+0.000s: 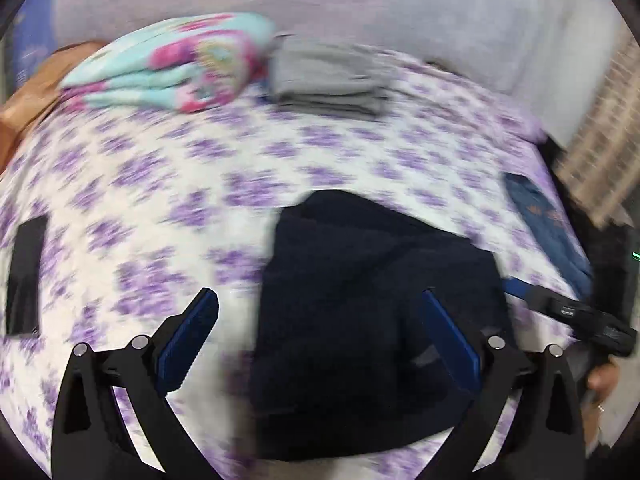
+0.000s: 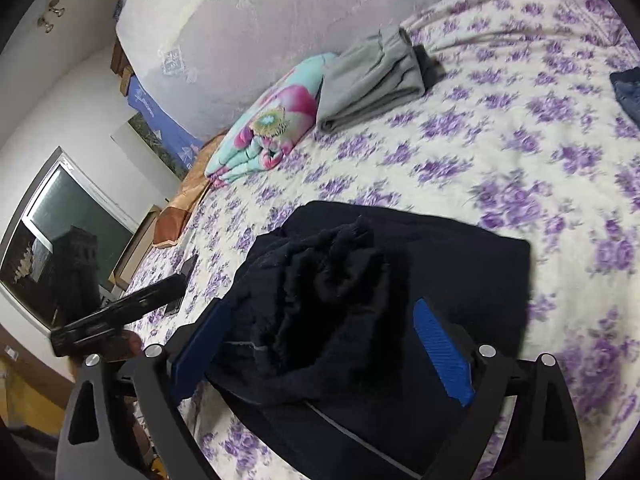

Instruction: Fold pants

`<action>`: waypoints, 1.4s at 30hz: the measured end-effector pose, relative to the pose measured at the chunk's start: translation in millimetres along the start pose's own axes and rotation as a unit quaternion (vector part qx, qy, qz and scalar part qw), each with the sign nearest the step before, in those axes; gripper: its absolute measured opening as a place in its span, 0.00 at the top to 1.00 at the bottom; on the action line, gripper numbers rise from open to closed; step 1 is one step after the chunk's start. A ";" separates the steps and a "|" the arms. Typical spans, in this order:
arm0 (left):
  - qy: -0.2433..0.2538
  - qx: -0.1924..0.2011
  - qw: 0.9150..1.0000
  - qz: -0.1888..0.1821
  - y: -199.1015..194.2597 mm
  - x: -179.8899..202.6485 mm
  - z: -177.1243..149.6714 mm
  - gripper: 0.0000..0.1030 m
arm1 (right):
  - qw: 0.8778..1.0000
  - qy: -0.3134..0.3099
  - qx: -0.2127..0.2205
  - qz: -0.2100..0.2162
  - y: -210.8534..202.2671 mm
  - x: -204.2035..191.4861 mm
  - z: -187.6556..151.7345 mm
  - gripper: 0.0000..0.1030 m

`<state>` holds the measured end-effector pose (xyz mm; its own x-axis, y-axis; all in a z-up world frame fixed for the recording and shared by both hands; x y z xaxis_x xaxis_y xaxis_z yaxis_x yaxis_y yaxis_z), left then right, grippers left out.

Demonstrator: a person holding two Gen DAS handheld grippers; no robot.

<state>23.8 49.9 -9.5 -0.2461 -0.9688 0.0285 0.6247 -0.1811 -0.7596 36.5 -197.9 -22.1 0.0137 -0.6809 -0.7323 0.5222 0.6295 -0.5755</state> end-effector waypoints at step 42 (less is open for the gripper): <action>0.046 -0.042 0.998 -0.033 32.6 25.6 -9.9 0.05 | 0.989 -0.074 0.094 -0.087 -60.0 16.0 28.4 0.34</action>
Point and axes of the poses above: each gripper's, at about its wrist camera, not at the fingertips, and y roughly the way its jaws point, x to its right, z to its top, the point moved 4 cm from there along y, roughly the way its jaws point, and after that the axes turned 15 degrees about y, right-handed, at the moved point
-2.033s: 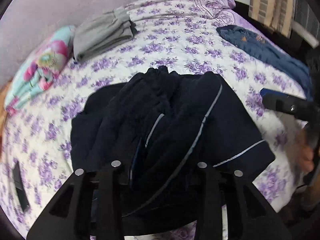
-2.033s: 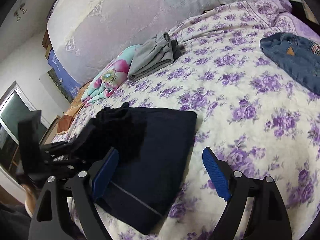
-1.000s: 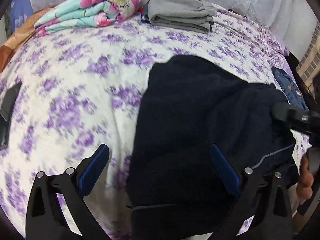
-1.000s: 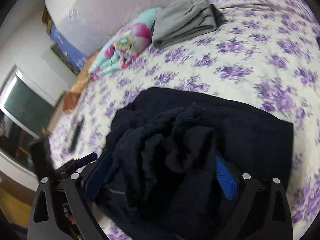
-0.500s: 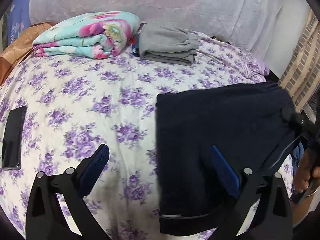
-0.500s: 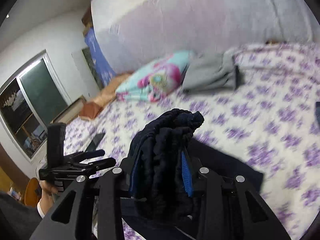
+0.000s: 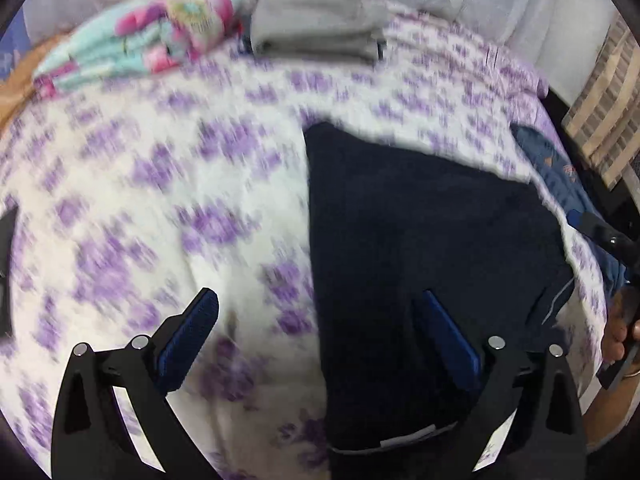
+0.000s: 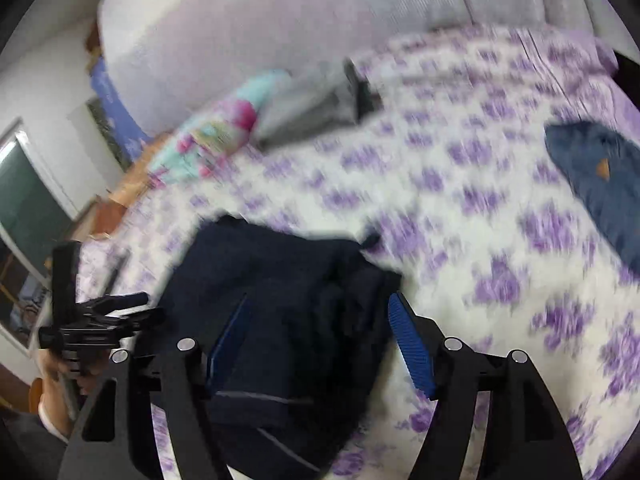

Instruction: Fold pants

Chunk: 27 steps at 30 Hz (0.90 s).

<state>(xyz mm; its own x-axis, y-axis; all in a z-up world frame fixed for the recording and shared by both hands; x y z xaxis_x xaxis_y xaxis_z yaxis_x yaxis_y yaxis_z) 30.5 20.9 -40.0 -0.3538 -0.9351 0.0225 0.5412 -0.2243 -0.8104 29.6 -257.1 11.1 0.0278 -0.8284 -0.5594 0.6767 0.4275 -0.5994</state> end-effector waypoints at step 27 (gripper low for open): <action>-0.029 0.000 0.998 0.048 8.5 -26.8 18.9 0.05 | 0.992 -0.082 -0.012 -0.091 3.3 -0.1 -34.4 0.29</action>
Point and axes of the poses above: each gripper's, at about its wrist camera, not at the fingertips, and y roughly the way its jaws point, x to its right, z to its top, the point moved 4 cm from there along y, roughly the way its jaws point, and after that the axes turned 15 degrees about y, right-handed, at the moved point
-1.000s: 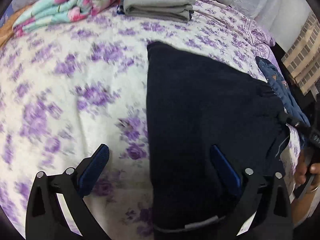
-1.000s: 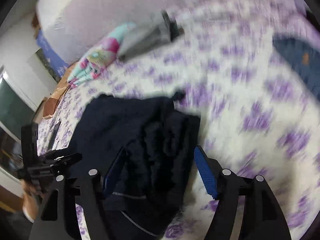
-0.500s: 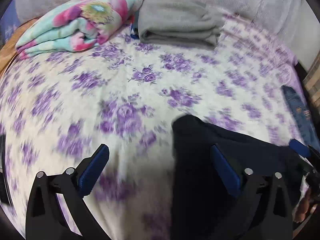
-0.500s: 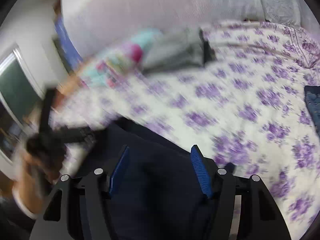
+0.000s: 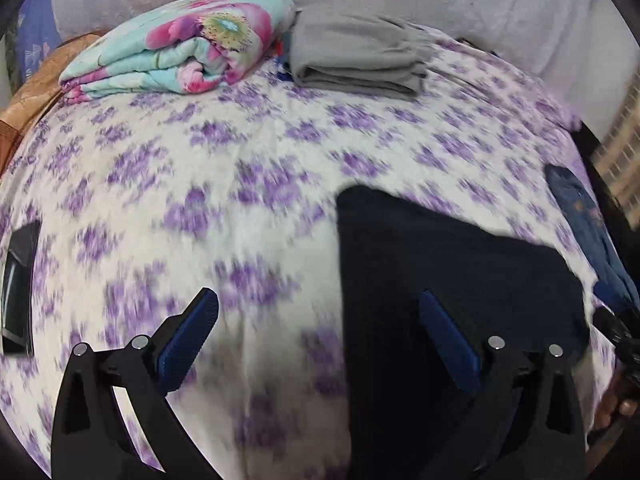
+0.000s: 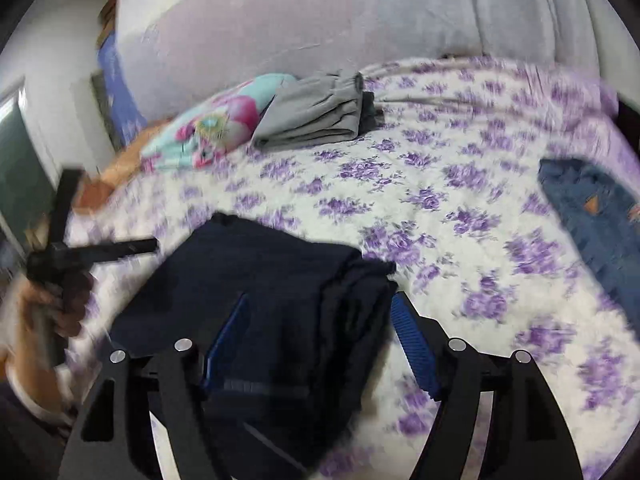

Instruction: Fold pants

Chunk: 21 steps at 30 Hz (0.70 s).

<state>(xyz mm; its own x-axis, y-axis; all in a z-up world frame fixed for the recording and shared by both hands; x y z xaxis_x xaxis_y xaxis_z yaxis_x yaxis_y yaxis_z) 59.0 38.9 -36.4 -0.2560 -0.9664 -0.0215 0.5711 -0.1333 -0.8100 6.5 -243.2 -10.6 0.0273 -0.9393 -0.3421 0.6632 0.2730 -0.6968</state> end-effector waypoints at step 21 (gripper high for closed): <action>0.051 -0.020 0.998 0.033 -6.1 35.8 -78.8 0.04 | 0.997 0.035 -0.069 0.007 6.8 11.0 -50.7 0.79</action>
Point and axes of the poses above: each gripper's, at about its wrist camera, not at the fingertips, and y roughly the way its jaws point, x to its right, z to its top, the point moved 4 cm from there along y, roughly the way its jaws point, and after that the axes turned 15 degrees about y, right-handed, at the moved point
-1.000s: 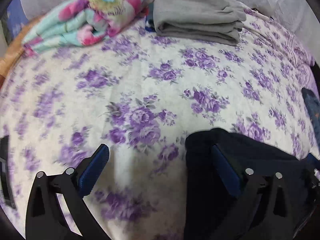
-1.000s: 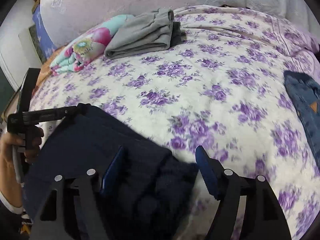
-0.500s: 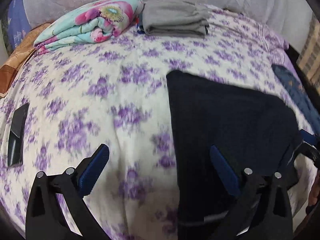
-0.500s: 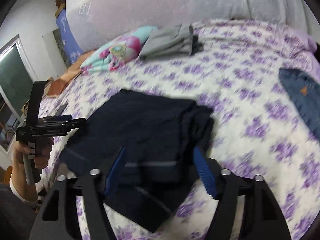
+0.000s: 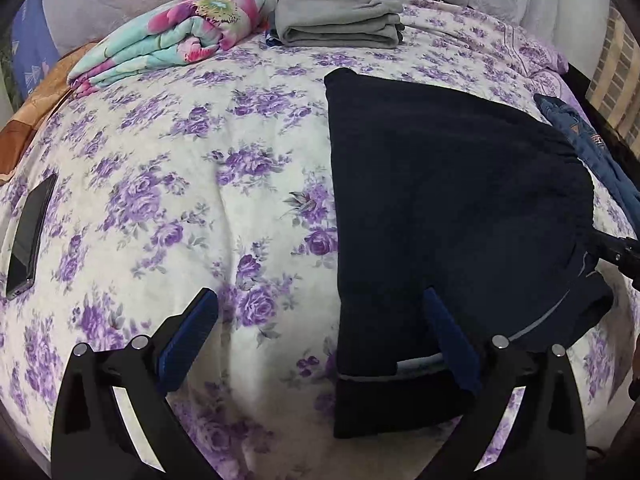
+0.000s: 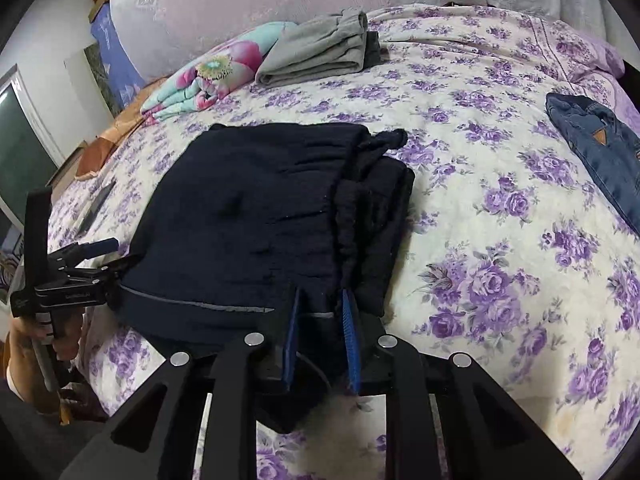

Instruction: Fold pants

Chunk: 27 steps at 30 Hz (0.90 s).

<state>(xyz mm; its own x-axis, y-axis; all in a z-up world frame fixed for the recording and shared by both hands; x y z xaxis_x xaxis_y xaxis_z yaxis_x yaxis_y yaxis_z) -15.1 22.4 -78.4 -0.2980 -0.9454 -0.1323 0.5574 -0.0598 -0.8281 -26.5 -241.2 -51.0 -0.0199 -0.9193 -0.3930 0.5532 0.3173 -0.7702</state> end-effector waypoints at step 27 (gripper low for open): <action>-0.040 0.015 0.997 -0.065 -31.8 -41.4 13.8 0.04 | 0.997 0.022 0.072 0.015 -25.6 1.6 41.0 0.22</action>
<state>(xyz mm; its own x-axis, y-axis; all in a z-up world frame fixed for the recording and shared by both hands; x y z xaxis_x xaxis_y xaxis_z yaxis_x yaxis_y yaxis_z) -9.8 59.0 -39.0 -0.3067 -0.9516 0.0203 0.5412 -0.1919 -0.8187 -6.6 -260.4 -11.3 -0.0358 -0.8978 -0.4389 0.6677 0.3053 -0.6790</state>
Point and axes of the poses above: each gripper's, at about its wrist camera, not at the fingertips, and y roughly the way its jaws point, x to its right, z to its top, the point moved 4 cm from there along y, roughly the way its jaws point, and after that the axes turned 15 degrees about y, right-handed, at the moved point
